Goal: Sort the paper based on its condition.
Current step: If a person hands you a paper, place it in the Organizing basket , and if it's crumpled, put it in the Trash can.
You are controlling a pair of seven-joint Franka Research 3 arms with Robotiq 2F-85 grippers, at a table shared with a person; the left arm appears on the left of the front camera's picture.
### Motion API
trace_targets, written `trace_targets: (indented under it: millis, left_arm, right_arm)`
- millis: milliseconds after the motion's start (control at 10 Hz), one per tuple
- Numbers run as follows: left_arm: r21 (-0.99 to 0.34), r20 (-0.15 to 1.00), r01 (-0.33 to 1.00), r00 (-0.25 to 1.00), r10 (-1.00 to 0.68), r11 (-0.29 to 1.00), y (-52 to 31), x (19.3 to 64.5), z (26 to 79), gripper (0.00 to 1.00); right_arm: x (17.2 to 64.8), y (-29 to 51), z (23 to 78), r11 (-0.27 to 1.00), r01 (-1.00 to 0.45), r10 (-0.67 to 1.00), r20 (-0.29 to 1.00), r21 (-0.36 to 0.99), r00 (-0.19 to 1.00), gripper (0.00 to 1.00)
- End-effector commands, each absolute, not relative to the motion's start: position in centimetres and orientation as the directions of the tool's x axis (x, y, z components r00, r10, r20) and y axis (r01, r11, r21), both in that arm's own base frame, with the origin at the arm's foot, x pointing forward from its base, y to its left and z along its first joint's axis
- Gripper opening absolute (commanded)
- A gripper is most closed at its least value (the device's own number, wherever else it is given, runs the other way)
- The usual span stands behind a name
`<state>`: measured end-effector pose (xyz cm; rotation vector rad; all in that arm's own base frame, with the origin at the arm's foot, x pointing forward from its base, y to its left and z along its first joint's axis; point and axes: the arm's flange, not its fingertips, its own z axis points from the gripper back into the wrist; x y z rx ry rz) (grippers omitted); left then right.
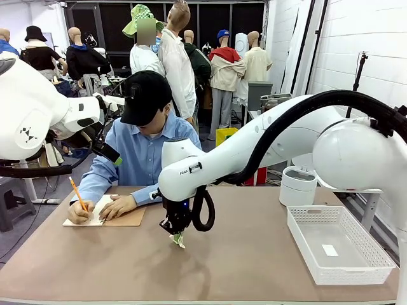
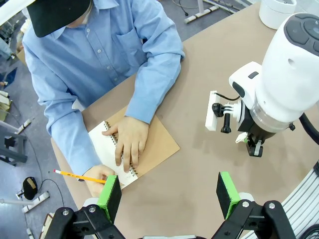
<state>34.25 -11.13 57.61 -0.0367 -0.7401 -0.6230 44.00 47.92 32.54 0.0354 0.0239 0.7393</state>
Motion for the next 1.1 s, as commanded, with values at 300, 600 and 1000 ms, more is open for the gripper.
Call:
trace_targets:
  millis: [300, 600, 1000]
  left_arm:
    - [0.181, 0.642, 0.541, 0.567, -0.516, 0.821, -11.0, 34.2, 57.7, 1.0]
    - [0.181, 0.642, 0.541, 0.567, -0.516, 0.821, -11.0, 34.2, 57.7, 1.0]
    - [0.181, 0.642, 0.541, 0.567, -0.516, 0.821, -11.0, 34.2, 57.7, 1.0]
  right_arm:
    - [43.1, 39.3, 39.8, 0.88, -0.468, 0.473, 0.084, -0.076, 0.877, 0.0]
    - [44.4, 34.3, 44.2, 0.925, -0.351, 0.364, 0.072, -0.142, 0.929, 0.0]
    - [45.2, 32.9, 46.2, 0.937, -0.314, 0.322, 0.028, -0.153, 0.946, 0.0]
